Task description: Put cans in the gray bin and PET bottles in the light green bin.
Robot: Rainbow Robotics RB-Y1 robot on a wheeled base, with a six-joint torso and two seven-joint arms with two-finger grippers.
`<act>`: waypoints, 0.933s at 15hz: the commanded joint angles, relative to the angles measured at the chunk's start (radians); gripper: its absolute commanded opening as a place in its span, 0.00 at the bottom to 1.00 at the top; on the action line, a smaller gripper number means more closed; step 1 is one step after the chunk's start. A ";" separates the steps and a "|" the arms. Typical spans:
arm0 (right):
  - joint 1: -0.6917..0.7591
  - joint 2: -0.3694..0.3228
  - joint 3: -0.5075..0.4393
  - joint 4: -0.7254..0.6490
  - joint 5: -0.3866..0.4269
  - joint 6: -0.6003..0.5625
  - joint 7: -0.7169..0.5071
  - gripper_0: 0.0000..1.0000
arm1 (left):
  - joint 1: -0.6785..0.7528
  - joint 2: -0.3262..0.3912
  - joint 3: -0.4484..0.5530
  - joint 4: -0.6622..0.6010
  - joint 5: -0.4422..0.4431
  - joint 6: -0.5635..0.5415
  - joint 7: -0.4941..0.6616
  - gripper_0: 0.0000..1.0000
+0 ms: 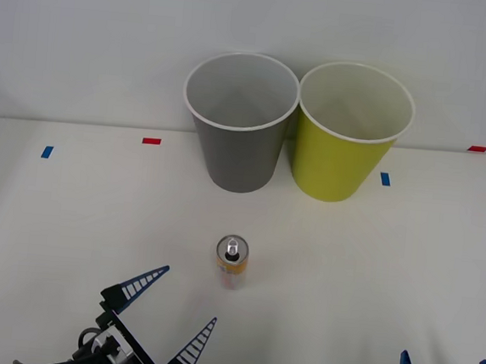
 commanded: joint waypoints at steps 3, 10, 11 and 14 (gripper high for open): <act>0.000 0.000 0.000 0.000 0.000 0.000 0.000 1.00 | -0.057 -0.028 -0.004 0.000 0.004 0.081 -0.001 1.00; 0.000 0.000 0.000 0.000 0.000 0.000 0.000 1.00 | -0.189 -0.080 -0.034 0.089 0.020 0.102 0.005 1.00; 0.000 0.000 0.000 0.000 0.000 0.000 0.000 1.00 | -0.200 -0.092 -0.034 0.089 0.021 0.122 0.005 1.00; 0.000 0.000 0.000 0.000 0.000 0.000 0.000 1.00 | -0.215 -0.129 -0.034 0.090 0.020 0.158 0.005 1.00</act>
